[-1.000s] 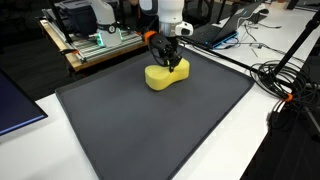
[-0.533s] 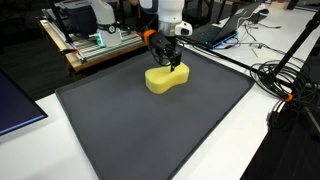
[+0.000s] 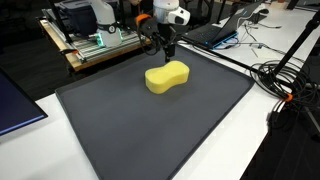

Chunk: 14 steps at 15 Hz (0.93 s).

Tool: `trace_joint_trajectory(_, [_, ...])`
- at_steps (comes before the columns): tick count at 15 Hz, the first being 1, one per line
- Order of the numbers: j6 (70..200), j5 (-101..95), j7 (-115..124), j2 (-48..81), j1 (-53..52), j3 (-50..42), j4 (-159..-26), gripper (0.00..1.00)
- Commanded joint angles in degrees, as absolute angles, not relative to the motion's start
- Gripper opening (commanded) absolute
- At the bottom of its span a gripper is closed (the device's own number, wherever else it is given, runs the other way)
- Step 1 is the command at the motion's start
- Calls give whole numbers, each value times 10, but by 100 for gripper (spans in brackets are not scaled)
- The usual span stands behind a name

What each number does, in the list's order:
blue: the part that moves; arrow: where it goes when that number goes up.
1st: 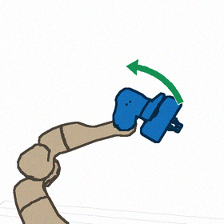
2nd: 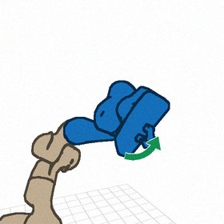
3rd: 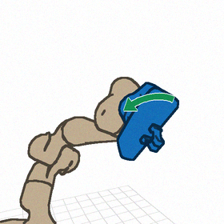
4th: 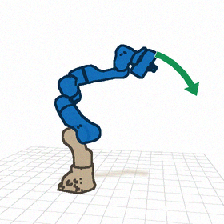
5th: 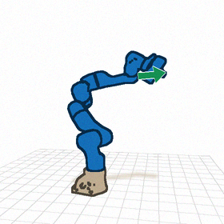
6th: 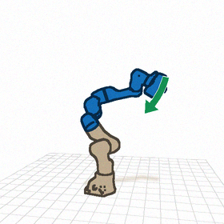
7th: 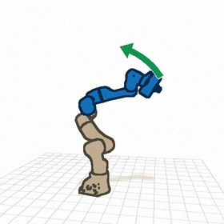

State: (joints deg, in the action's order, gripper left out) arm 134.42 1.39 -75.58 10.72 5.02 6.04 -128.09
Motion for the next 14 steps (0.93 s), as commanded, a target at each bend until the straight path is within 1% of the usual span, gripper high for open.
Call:
trace_joint_trajectory(1, [1316, 34, -684, 87, 50, 31, -1266, 100])
trace_joint_trajectory(5, [1311, 28, -571, 67, 45, 9, -1265, 100])
trace_joint_trajectory(9, [1286, 75, -469, 32, 37, 17, -1271, 100])
trace_joint_trajectory(14, [1306, 120, -342, -28, 16, 16, -1291, 100])
